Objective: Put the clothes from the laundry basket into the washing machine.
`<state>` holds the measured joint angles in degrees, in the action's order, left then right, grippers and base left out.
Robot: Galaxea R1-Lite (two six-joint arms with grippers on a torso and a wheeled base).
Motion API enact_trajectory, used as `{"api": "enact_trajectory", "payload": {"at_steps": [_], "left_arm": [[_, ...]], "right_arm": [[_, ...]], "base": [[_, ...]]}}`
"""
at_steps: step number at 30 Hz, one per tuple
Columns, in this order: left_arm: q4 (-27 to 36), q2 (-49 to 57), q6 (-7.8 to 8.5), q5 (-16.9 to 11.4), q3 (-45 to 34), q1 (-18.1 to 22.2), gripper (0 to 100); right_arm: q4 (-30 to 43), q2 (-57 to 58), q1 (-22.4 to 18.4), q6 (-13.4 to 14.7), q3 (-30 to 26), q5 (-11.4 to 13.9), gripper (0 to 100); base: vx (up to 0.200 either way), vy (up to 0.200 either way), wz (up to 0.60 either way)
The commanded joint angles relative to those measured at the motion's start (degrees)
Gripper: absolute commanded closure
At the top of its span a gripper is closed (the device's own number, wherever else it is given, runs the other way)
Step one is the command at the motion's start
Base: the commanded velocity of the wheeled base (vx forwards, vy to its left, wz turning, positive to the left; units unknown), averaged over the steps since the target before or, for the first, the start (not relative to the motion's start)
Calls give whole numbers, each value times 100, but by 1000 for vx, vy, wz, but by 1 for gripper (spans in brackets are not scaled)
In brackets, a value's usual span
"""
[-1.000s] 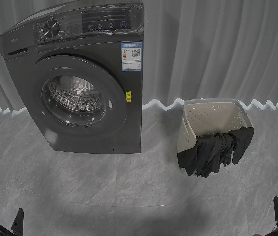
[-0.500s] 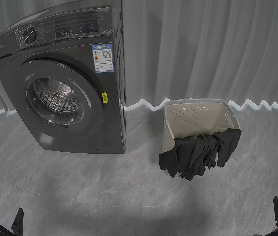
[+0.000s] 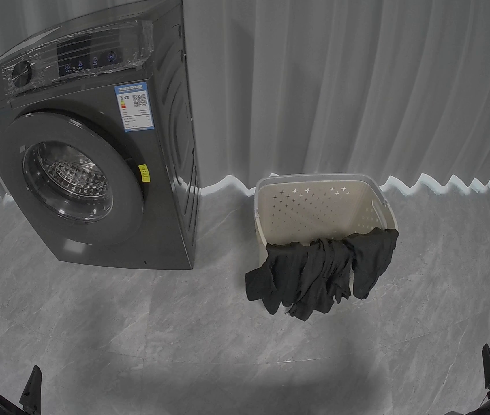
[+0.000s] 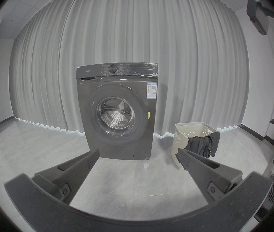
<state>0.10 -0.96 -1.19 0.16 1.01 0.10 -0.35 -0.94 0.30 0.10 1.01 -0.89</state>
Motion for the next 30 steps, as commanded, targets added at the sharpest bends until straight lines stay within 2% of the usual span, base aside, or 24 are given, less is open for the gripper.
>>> {"api": "enact_trajectory", "payload": {"at_steps": [1,16,30], "left_arm": [[-1,96,-4,2,-92,-1,0],[-10,96,-4,2,-92,-1,0],[-1,96,-4,-7,-92,-10,0]], "right_arm": [[0,94,5,-1,-101,1,0],[0,94,5,-1,-101,10,0],[0,94,5,-1,-101,1,0]], "base": [[0,-200,0],[0,-200,0],[0,0,0]]}}
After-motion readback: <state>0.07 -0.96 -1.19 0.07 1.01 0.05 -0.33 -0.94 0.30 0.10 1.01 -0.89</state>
